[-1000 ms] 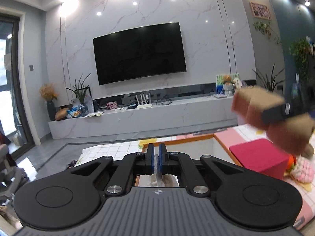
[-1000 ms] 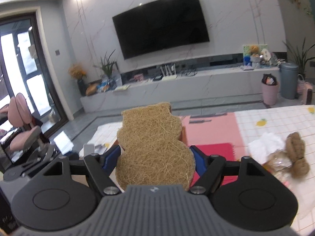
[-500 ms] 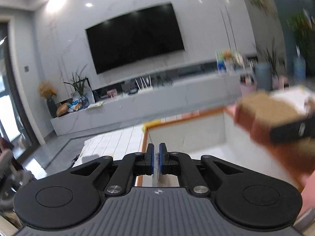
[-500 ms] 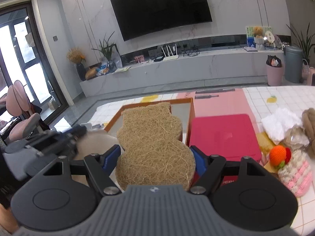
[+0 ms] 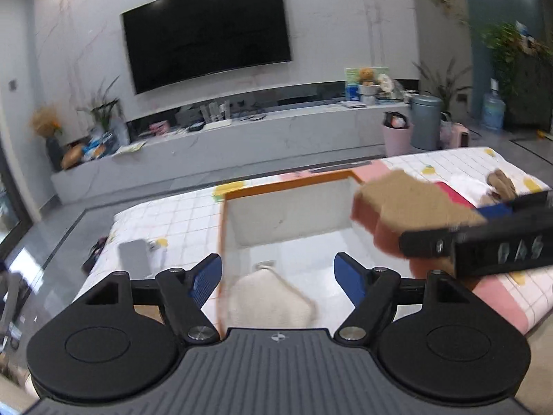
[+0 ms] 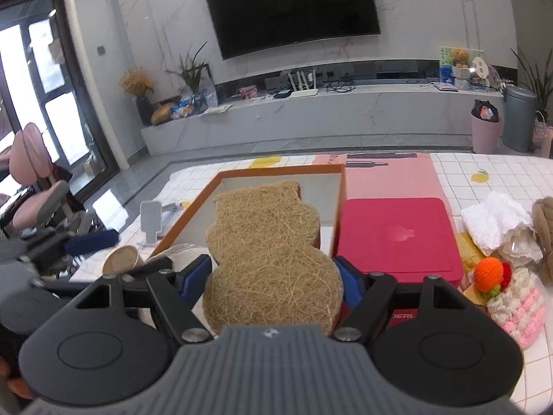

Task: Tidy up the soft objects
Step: 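Carry the coir sponge with the right gripper into the orange shoebox, then open the right gripper to release the sponge in the box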

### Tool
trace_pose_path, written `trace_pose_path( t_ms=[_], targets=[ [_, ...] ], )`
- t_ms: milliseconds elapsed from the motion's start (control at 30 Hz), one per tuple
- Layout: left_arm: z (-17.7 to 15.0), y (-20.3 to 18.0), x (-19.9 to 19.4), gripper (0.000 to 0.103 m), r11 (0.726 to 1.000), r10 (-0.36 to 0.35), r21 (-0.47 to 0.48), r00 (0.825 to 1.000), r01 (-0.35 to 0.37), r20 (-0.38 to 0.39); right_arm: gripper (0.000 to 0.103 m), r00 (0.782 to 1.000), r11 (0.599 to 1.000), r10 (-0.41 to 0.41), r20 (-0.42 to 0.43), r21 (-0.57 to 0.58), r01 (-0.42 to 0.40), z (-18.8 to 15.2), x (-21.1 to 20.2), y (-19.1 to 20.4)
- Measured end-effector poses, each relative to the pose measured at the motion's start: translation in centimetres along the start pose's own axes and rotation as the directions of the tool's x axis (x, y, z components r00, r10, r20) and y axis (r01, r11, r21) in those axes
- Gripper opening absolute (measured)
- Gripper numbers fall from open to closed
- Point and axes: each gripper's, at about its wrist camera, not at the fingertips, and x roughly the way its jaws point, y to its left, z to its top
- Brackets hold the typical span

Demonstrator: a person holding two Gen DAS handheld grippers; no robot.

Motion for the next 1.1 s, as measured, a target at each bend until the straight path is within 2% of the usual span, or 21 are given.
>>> trace_pose_path(
  t_ms=[167,333,500,667,833,900,967,1033,1100],
  targets=[
    [0.7,3.6,-0.7,0.087,0.989,0.130,-0.065,0.991,-0.130,-0.005,0.075,0.997,0.994,-0.009,-0.077,-0.105,0.001,0.4,2.4,2.5],
    [0.5,6.0,0.1,0.087,0.975,0.171,-0.137,0.984,-0.177,-0.049,0.075,0.981,0.989,-0.042,-0.189,-0.146,0.014,0.4,7.0,4.9],
    [0.2,7.1,0.3,0.087,0.965,0.189,-0.172,0.979,-0.199,-0.075,0.075,0.960,0.995,-0.075,-0.269,-0.081,0.055,0.1,11.1,5.6],
    [-0.4,6.6,1.0,0.087,0.963,0.230,-0.124,0.969,-0.240,-0.089,0.075,0.952,0.994,-0.106,-0.289,-0.026,0.103,-1.2,13.7,6.7],
    [-0.5,6.6,1.3,0.087,0.952,0.267,-0.124,0.957,-0.280,-0.115,0.076,0.946,0.987,-0.158,-0.284,-0.084,0.139,-2.1,15.3,8.2],
    [-0.5,6.9,1.3,0.087,0.951,0.261,-0.135,0.957,-0.277,-0.124,0.076,0.943,0.984,-0.170,-0.285,-0.093,0.150,-2.4,15.5,8.5],
    [-0.5,7.2,1.2,0.087,0.950,0.257,-0.150,0.958,-0.275,-0.131,0.080,0.944,0.981,-0.186,-0.273,-0.103,0.164,-2.5,15.4,8.9],
    [-0.5,7.4,1.1,0.087,0.947,0.258,-0.161,0.957,-0.278,-0.134,0.088,0.945,0.979,-0.192,-0.264,-0.116,0.166,-2.5,15.3,9.3],
    [-0.5,7.6,1.0,0.088,0.948,0.258,-0.158,0.957,-0.278,-0.134,0.091,0.948,0.979,-0.189,-0.256,-0.123,0.162,-2.3,15.0,9.5]
  ],
)
